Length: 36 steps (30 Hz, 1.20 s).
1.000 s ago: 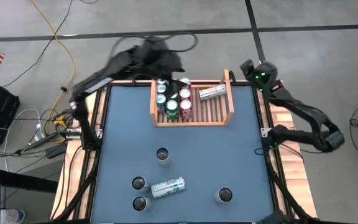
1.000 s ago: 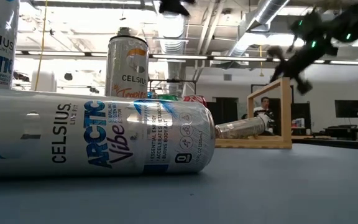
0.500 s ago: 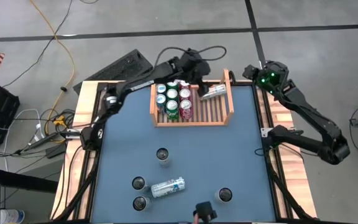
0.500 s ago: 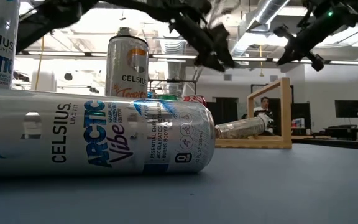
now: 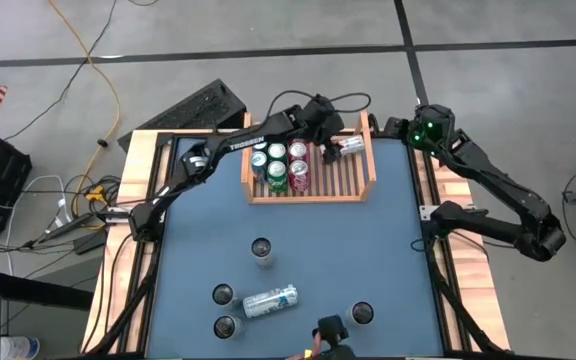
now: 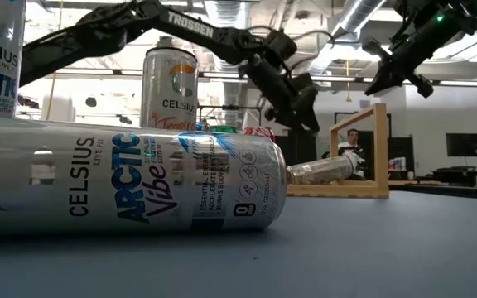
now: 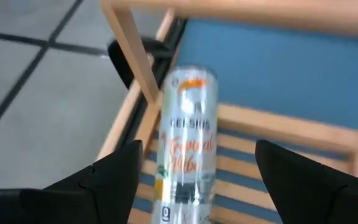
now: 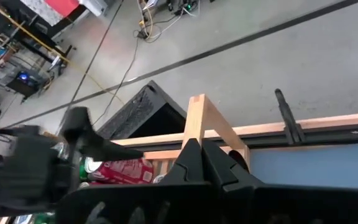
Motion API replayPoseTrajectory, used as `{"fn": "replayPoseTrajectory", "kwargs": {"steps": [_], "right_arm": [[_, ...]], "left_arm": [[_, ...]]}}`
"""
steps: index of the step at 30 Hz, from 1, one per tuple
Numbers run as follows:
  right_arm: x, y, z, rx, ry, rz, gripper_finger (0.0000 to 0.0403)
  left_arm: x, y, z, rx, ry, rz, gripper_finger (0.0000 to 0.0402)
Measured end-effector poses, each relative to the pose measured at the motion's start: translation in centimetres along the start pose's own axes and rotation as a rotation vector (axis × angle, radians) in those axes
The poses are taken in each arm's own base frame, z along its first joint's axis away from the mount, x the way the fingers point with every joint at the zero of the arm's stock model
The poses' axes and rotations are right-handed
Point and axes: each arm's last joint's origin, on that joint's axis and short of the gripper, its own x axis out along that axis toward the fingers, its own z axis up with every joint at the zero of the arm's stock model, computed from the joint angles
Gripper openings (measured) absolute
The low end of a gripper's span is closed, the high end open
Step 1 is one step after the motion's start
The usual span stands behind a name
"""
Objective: Place canned beverage on shelf
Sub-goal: Put the light yellow soda can on the shelf
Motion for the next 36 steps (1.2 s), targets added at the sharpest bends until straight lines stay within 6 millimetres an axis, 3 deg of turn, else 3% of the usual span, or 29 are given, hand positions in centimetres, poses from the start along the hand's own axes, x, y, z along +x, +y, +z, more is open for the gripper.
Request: {"fn": "replayPoseTrajectory", "kwargs": {"steps": [5,12,23,36], "right_arm": [[0.2,0.0,-0.1,0.001,0.011,-0.008,0.0000],[0.5,0.0,-0.2,-0.003,0.023,-0.015,0.0000],[1.0,0.0,-0.4,-0.004,0.048,-0.005,0.0000],[1.0,0.0,-0.4,-0.006,0.049,-0.002,0.0000]], "left_arm": [[2.0,0.2,-1.8,0.036,0.044,0.008,0.0302],[3.0,0.7,-2.3,0.051,0.026,0.026,0.0303],[3.0,-0.4,-2.1,0.138,0.019,0.009,0.0303],[3.0,-0.3,-2.1,0.133,0.017,-0.007,0.0303]]}}
